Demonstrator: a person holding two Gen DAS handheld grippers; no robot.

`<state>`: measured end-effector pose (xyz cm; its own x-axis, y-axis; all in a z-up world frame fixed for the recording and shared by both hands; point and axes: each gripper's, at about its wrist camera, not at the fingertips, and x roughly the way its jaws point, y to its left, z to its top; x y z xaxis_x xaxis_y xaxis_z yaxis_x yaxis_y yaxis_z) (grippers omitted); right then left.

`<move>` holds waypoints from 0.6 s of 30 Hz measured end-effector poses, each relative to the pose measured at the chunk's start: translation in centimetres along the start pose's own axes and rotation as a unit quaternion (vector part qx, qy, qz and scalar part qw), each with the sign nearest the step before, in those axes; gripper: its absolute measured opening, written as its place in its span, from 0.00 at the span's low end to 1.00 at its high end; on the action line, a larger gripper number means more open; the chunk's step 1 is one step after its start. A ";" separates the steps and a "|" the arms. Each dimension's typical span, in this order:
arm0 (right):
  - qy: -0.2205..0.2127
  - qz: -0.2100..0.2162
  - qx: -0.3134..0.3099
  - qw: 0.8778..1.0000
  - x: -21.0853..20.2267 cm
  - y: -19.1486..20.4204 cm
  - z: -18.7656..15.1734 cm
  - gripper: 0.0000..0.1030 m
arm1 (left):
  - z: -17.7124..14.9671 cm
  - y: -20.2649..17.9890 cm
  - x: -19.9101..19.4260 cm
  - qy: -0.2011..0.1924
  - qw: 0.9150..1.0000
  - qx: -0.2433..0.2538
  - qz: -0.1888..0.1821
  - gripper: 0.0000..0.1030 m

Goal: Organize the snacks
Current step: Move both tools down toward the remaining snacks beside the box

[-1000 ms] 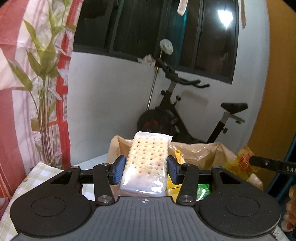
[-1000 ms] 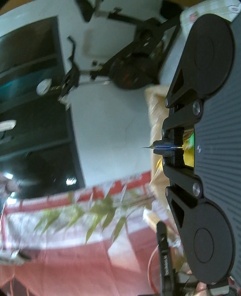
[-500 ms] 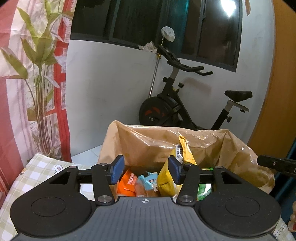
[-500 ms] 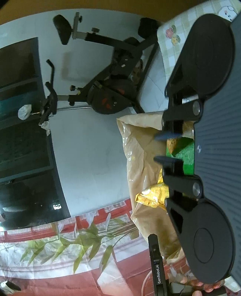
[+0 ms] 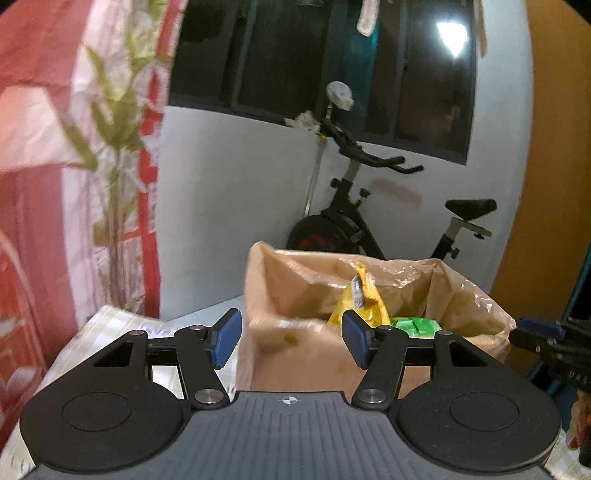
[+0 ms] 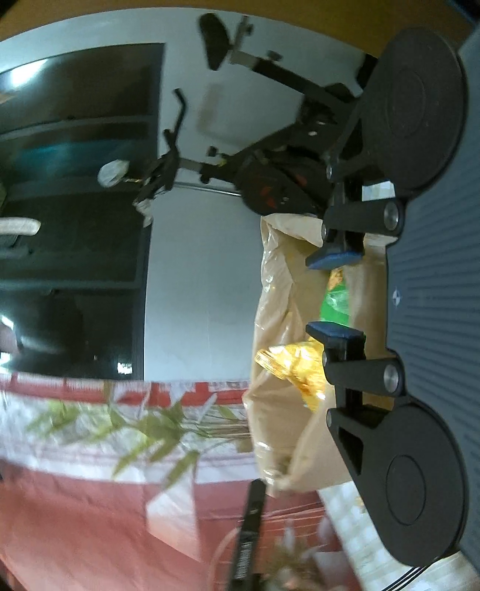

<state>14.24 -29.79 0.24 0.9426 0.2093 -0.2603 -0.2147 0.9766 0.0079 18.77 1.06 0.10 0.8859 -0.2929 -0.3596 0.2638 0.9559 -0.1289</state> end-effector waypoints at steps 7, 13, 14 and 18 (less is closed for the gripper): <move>-0.005 -0.001 -0.016 1.000 -1.3 0.8 -3.3 0.33 | -3.2 1.1 -1.1 0.020 0.998 -0.046 0.026 0.61; -0.008 -0.007 -0.009 1.000 -2.0 0.3 -5.6 0.33 | -5.8 1.1 -0.5 0.048 0.996 -0.063 0.036 0.60; -0.006 -0.008 -0.008 1.000 -2.0 0.1 -6.0 0.33 | -6.2 1.1 -0.4 0.051 0.996 -0.065 0.037 0.60; 0.006 -0.016 0.000 1.000 -2.0 -0.9 -7.8 0.33 | -7.6 0.9 0.3 0.057 0.995 -0.057 0.052 0.60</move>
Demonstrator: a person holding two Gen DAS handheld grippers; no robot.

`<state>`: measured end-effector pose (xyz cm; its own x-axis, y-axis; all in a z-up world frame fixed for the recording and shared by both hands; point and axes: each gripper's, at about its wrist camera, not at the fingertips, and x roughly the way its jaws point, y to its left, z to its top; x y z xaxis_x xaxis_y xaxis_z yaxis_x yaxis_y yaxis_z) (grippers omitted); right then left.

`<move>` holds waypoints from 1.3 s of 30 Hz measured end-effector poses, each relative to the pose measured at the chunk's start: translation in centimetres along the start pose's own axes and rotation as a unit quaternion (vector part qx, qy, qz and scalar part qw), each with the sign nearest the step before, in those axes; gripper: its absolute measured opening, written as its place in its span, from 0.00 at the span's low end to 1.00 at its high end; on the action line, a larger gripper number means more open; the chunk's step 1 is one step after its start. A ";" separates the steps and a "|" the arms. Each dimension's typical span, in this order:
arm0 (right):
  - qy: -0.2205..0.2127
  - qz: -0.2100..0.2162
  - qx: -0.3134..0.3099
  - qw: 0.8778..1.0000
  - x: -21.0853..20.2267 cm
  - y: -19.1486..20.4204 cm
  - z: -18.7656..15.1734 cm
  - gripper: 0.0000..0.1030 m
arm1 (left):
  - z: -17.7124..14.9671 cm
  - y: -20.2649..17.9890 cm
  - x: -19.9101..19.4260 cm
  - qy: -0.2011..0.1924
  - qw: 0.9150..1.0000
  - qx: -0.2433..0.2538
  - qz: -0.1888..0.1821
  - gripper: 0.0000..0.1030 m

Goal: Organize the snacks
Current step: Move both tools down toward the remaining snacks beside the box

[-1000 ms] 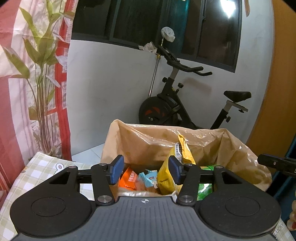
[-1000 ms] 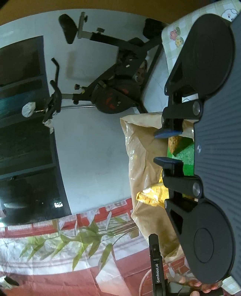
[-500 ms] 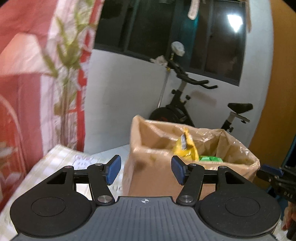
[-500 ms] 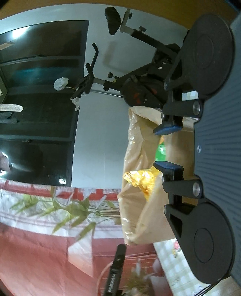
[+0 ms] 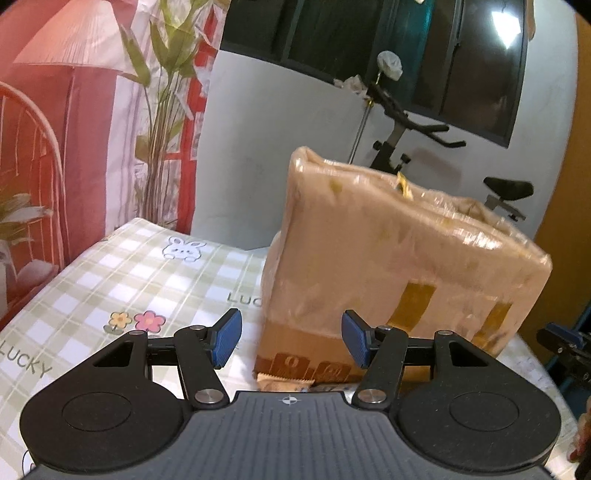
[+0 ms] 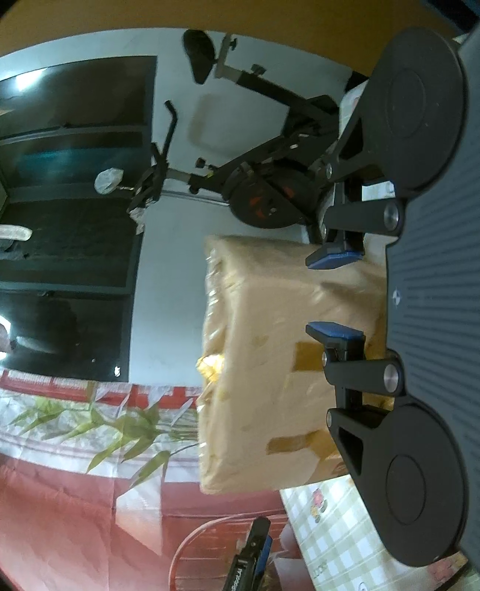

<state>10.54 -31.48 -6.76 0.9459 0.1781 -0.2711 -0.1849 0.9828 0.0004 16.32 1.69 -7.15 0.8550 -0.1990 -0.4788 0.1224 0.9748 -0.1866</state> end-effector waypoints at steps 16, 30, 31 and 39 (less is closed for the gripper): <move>0.130 -0.009 0.025 0.991 5.6 -3.9 -7.0 0.41 | -2.3 0.0 2.6 0.047 0.998 0.015 0.034 0.60; 0.179 -0.003 -0.001 0.984 8.9 -3.2 -8.3 0.41 | -3.7 -0.7 3.7 0.075 0.996 0.022 0.035 0.60; 0.181 -0.003 -0.002 0.983 9.1 -3.1 -8.4 0.41 | -3.8 -0.7 3.6 0.077 0.996 0.022 0.035 0.60; 0.196 -0.004 -0.012 0.981 10.1 -2.6 -8.6 0.42 | -4.3 -0.9 4.0 0.091 0.995 0.025 0.032 0.60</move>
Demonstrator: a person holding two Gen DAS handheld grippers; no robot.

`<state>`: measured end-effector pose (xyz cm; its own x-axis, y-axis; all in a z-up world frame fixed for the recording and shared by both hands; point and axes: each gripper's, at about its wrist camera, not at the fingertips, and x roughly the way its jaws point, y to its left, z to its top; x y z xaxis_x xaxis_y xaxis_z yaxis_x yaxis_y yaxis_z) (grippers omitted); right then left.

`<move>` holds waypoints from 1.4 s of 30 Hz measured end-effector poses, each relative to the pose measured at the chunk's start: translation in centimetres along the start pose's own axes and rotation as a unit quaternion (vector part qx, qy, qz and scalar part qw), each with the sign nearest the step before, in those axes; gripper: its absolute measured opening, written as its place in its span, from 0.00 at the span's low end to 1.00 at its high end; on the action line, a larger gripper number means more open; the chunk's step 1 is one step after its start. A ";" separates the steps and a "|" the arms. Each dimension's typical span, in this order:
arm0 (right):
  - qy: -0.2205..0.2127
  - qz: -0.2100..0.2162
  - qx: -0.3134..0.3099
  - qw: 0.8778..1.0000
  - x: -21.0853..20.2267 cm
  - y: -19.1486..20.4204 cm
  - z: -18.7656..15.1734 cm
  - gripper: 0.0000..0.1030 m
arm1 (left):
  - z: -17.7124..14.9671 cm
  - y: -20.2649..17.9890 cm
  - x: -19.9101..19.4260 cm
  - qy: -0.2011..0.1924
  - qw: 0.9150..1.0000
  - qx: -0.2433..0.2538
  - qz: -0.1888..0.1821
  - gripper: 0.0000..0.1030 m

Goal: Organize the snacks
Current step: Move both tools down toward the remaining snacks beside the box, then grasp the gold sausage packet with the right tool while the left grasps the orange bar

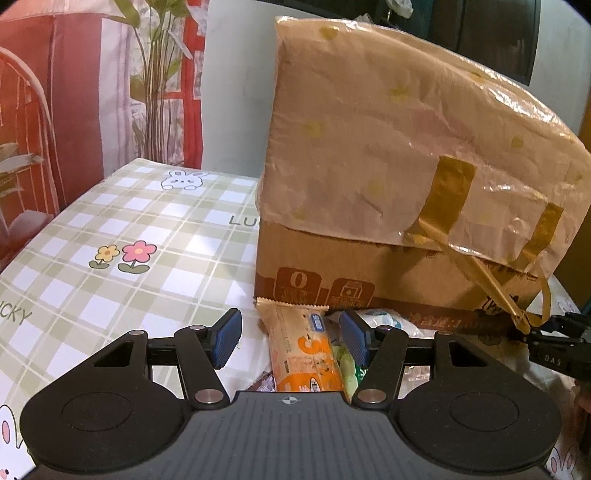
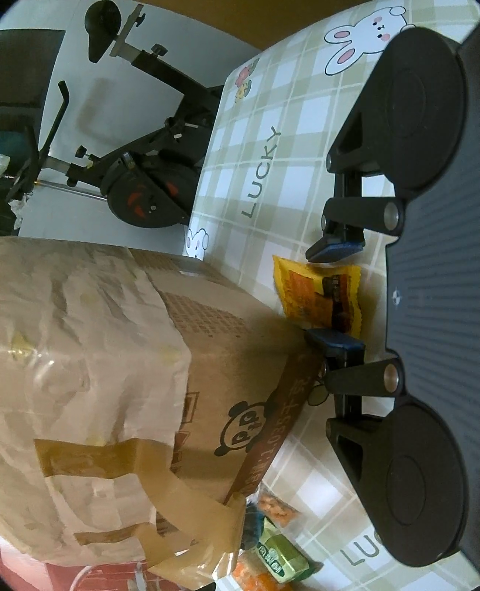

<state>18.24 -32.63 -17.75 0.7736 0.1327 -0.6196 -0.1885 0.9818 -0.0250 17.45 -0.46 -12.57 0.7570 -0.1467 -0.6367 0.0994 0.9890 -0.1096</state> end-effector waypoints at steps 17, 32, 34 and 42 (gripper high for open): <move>-0.029 0.005 0.032 0.999 -1.2 -0.8 -0.7 0.39 | -0.9 -0.4 0.4 0.012 1.000 0.012 -0.002 0.61; -0.038 0.013 0.038 0.998 -1.7 -0.9 -0.8 0.39 | -0.9 0.4 -0.3 0.025 1.000 -0.010 0.001 0.61; -0.039 0.014 0.039 0.998 -1.6 -1.0 -0.8 0.39 | -1.0 0.0 -0.3 0.026 1.000 -0.002 -0.003 0.61; -0.039 0.013 0.040 0.998 -1.5 -0.8 -0.8 0.39 | -1.5 -2.1 1.6 0.054 0.998 0.039 -0.005 0.61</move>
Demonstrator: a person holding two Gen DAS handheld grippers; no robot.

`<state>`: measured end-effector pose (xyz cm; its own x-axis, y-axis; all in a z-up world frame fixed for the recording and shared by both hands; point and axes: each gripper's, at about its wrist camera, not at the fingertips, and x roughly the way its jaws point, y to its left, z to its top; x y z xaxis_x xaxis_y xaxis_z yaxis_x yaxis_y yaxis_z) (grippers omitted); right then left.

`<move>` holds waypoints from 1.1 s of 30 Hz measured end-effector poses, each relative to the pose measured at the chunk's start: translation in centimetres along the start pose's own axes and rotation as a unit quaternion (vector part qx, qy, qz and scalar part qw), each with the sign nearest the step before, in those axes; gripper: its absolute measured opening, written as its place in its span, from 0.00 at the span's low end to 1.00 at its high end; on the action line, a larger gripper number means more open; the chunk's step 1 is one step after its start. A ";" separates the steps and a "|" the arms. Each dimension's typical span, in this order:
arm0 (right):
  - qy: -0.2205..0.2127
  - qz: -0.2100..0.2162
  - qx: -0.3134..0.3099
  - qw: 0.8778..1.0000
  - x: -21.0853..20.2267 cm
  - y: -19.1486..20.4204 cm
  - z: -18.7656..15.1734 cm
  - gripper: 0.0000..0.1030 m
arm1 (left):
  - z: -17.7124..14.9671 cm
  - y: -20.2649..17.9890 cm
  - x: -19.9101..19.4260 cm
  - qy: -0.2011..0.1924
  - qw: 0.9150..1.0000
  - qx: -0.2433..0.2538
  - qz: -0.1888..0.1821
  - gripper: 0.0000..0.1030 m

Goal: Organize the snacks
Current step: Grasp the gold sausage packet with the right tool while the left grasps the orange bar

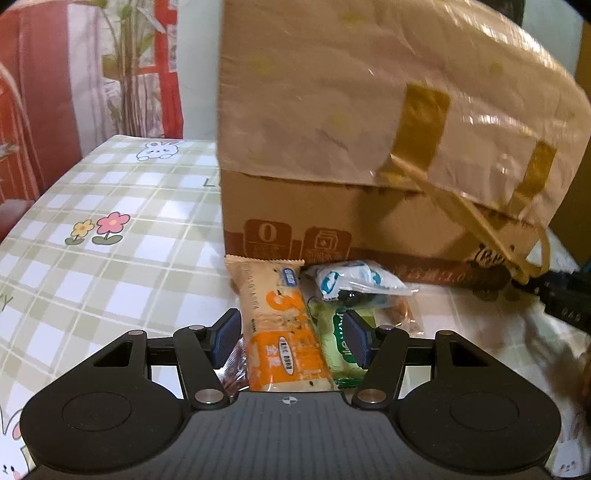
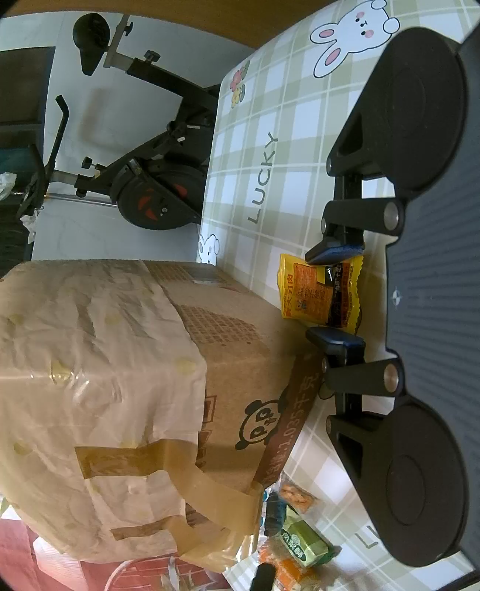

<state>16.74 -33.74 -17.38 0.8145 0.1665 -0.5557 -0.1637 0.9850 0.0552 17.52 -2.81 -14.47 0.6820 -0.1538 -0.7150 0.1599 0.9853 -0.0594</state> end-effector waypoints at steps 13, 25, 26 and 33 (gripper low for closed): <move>0.001 0.004 -0.002 1.000 0.1 0.1 0.0 0.39 | -0.1 0.4 1.3 -0.004 1.000 0.012 0.000 0.45; -0.001 0.007 0.012 1.000 0.0 -0.4 0.0 0.39 | -0.8 1.2 -0.4 0.002 1.000 -0.005 -0.011 0.42; -0.001 0.008 0.010 1.000 -0.1 -0.3 0.0 0.39 | -0.9 1.4 -0.7 0.000 1.000 -0.007 -0.012 0.41; 0.011 -0.006 -0.006 1.000 -0.5 0.4 0.0 0.39 | -1.0 2.6 -2.1 -0.014 0.999 -0.022 -0.022 0.39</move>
<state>16.24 -33.39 -17.08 0.8045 0.1545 -0.5735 -0.1616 0.9861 0.0390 15.78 0.10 -13.79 0.6949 -0.1975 -0.6914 0.1583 0.9800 -0.1209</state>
